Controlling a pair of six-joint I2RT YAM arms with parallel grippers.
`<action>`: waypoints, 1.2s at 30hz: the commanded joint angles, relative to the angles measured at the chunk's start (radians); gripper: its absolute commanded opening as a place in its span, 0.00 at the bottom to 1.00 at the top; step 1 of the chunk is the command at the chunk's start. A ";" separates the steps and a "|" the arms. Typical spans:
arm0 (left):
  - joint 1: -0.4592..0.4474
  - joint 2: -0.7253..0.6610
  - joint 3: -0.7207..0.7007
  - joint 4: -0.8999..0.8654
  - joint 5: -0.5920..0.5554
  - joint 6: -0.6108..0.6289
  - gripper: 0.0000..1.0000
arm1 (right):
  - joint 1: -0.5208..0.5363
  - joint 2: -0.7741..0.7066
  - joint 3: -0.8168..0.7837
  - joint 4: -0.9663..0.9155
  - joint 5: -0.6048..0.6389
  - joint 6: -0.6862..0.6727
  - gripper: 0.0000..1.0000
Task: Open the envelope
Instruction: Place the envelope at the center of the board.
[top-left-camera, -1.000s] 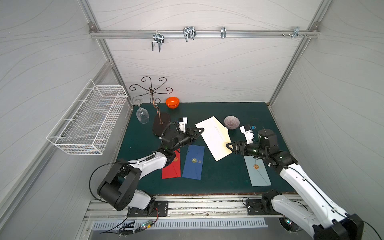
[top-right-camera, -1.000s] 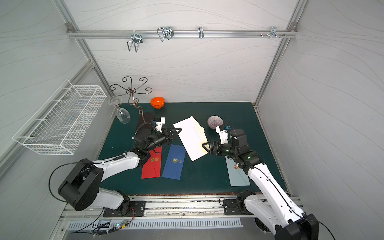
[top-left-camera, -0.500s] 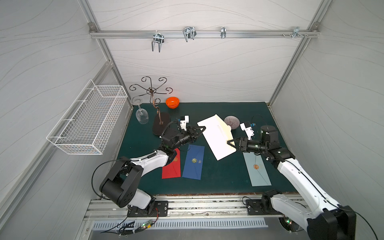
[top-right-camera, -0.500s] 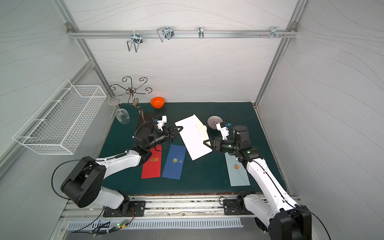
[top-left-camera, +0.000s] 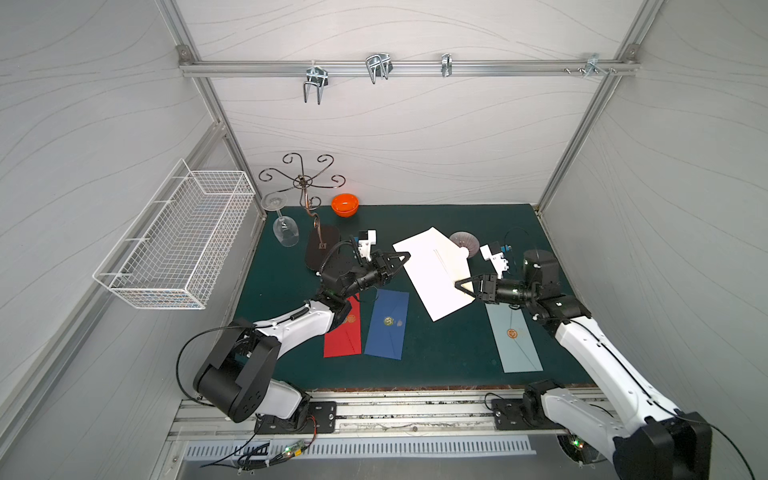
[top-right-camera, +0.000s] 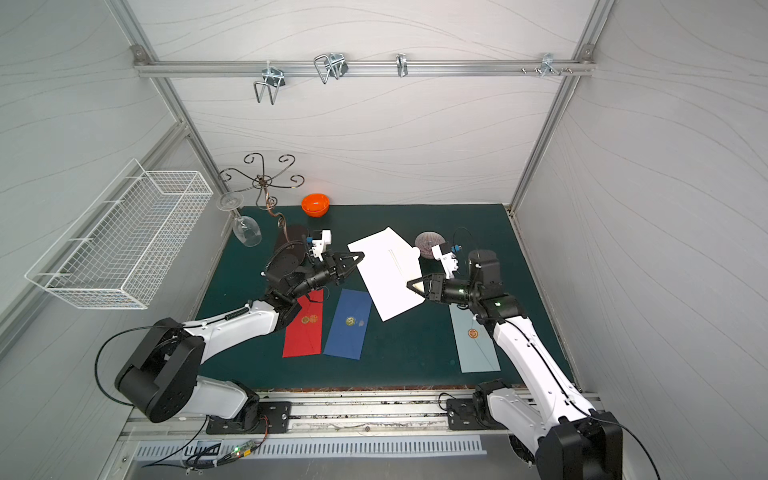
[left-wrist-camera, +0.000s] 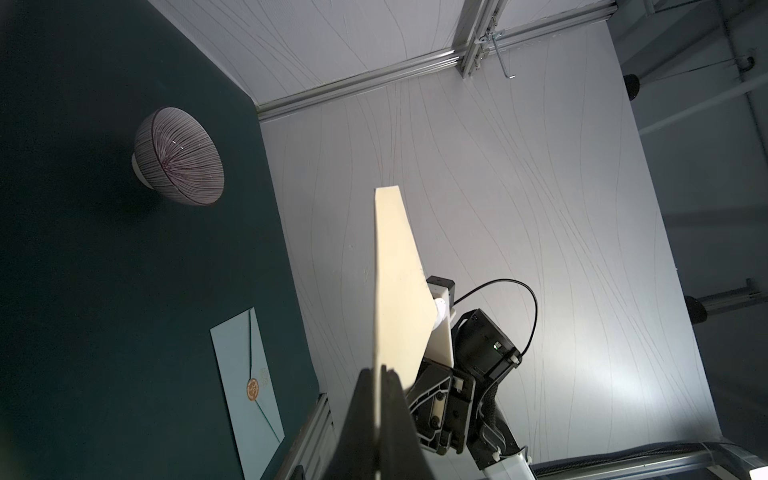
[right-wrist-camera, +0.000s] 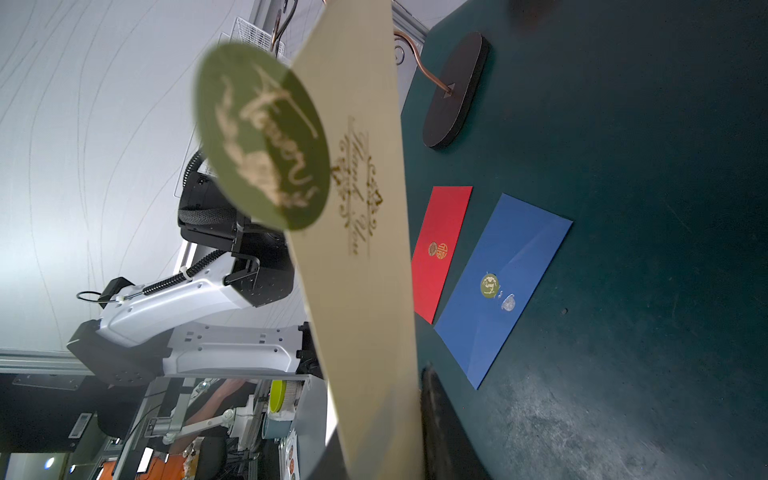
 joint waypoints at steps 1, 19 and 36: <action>0.002 -0.026 0.040 0.037 0.015 0.000 0.02 | -0.002 -0.005 -0.004 -0.003 -0.017 -0.016 0.20; 0.005 -0.077 0.052 -0.181 -0.006 0.119 0.29 | 0.001 0.003 -0.002 -0.014 0.076 -0.040 0.02; 0.050 -0.398 0.121 -0.933 -0.258 0.590 0.46 | 0.047 0.387 0.113 0.092 0.414 -0.020 0.04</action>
